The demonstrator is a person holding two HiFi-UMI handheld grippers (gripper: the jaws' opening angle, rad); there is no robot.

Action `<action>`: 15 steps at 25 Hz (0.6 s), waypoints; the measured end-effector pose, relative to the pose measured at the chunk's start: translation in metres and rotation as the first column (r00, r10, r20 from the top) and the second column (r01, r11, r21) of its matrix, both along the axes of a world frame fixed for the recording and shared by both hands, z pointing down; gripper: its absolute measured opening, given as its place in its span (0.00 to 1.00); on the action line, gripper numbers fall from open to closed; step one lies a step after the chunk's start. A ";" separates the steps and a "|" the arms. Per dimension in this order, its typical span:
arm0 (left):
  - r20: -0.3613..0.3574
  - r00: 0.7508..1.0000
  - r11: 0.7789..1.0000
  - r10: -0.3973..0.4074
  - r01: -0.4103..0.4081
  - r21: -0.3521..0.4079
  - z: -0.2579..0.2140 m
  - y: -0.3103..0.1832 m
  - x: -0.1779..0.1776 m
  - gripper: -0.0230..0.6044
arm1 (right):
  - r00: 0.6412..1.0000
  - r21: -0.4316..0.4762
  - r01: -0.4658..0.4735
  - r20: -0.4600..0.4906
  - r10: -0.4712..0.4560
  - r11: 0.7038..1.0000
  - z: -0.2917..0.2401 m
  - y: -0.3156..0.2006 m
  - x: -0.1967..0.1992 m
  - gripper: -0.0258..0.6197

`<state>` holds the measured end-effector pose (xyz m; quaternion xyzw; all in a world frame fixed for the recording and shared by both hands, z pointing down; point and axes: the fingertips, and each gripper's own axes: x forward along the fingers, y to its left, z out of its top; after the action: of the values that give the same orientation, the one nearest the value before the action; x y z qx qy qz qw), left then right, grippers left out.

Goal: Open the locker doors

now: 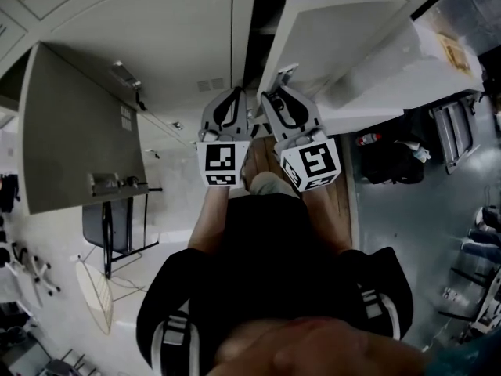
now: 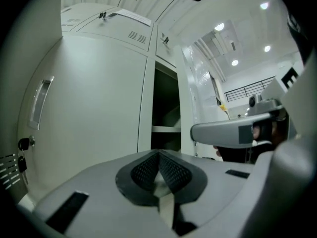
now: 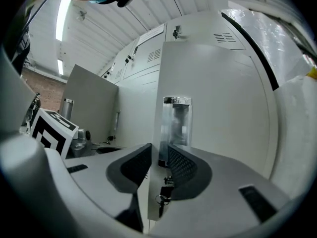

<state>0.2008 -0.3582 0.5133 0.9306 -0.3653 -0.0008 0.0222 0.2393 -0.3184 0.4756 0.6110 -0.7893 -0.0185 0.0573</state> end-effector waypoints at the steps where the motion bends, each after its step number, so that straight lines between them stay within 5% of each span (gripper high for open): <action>1: 0.000 1.000 1.000 0.003 -0.003 0.008 -0.003 0.004 0.003 0.05 | 1.000 0.001 0.010 0.002 -0.010 1.000 -0.001 0.004 0.001 0.22; 15: 0.039 0.999 1.000 -0.014 0.013 0.019 -0.016 0.097 0.047 0.05 | 0.992 -0.012 0.117 0.047 -0.116 0.993 -0.003 0.088 0.032 0.23</action>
<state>0.2473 -0.2616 0.4971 0.9282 -0.3718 0.0140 0.0062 0.2715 -0.2303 0.4725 0.5636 -0.8249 -0.0019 0.0421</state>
